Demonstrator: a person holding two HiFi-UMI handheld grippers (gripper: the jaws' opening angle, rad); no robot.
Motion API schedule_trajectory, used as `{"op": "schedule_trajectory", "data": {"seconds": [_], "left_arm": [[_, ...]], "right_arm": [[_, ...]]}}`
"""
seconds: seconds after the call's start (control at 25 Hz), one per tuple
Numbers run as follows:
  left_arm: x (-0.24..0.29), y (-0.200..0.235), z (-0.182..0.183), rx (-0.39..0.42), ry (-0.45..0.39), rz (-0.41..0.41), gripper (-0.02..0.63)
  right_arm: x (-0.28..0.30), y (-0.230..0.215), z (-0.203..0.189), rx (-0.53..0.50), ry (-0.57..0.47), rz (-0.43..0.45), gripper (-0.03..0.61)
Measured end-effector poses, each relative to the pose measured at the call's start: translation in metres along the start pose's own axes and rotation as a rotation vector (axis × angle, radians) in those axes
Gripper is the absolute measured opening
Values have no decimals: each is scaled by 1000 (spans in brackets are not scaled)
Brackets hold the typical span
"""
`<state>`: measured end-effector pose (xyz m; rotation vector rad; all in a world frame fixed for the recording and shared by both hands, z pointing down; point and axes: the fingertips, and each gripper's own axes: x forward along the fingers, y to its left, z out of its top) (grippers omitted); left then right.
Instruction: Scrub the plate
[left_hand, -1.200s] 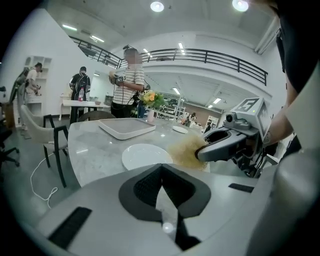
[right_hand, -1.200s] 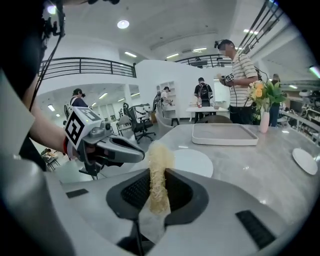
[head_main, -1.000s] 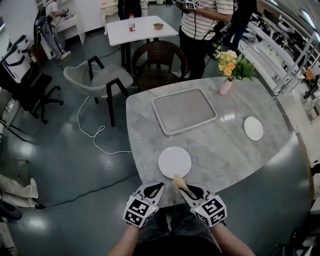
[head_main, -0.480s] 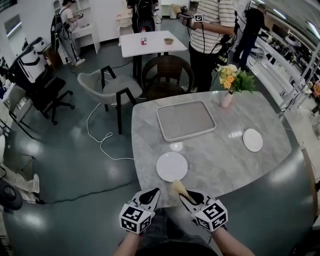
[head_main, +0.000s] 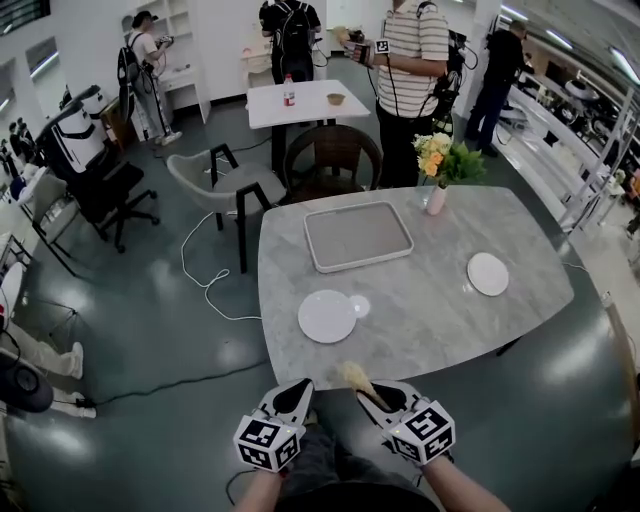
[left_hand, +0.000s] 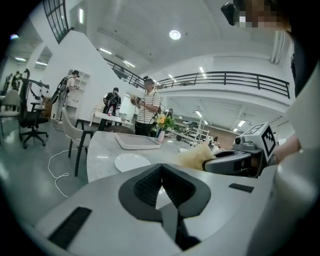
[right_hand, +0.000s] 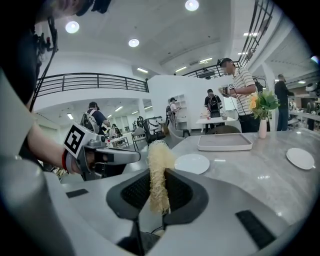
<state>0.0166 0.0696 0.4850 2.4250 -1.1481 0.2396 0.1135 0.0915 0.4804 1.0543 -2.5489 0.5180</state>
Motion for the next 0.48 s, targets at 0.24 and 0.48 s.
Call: {"op": "schedule_trajectory", "data": {"seconds": [0.24,0.48], "left_arm": [[-15,-24,-11,14,-10,10,12],[-27,-46,-21,31,3,9,12]], "right_arm": [[-21,15,-8,-14,-27,29,80],[-40,28,-16,-2,-55,46,80]]}}
